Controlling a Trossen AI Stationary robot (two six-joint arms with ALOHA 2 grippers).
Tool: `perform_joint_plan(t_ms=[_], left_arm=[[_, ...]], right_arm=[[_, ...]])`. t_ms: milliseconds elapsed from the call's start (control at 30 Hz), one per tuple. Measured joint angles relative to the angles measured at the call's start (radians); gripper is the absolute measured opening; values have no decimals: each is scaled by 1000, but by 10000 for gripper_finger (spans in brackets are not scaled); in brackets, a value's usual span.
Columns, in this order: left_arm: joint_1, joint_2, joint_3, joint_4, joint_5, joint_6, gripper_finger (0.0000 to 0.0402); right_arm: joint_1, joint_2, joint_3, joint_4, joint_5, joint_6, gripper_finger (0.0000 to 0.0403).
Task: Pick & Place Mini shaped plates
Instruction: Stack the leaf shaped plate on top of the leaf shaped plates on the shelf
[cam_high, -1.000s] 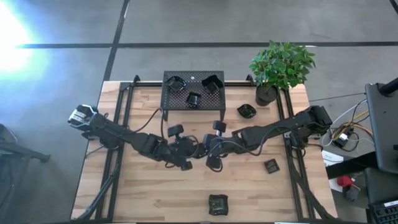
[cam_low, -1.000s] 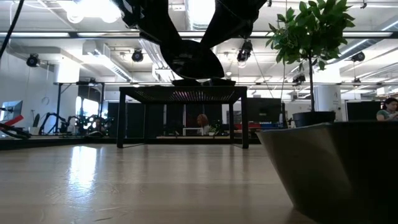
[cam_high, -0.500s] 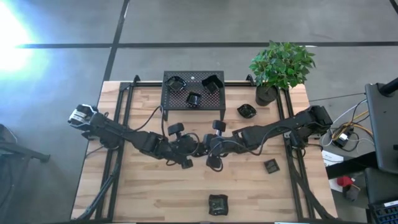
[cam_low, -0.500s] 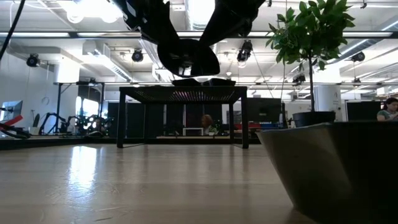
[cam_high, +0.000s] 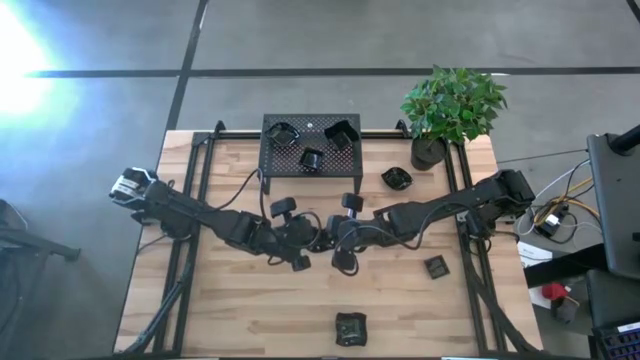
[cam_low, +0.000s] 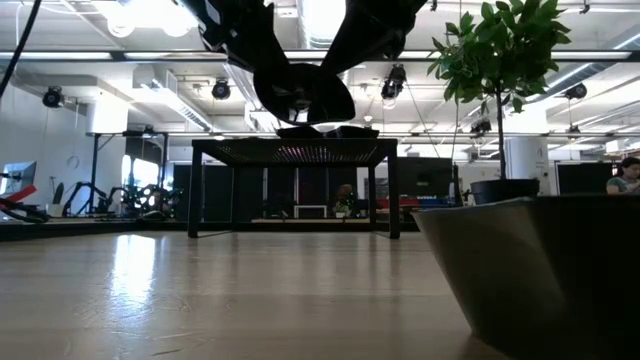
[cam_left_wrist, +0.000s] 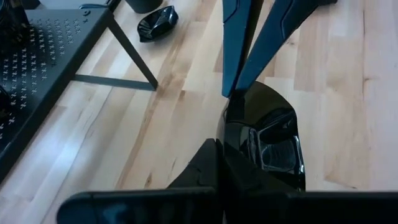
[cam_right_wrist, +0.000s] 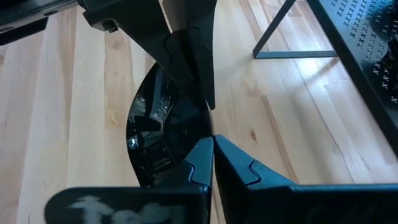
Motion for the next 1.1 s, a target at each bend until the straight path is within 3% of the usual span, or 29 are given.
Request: perform_joint_plan(t_ms=[767, 1100], left_arm=[[4, 0, 0, -1, 30, -10, 0], [5, 0, 0, -1, 33, -9, 0]], right_arm=[[0, 0, 0, 0, -8, -60, 10], [0, 0, 1, 6, -8, -87, 72]])
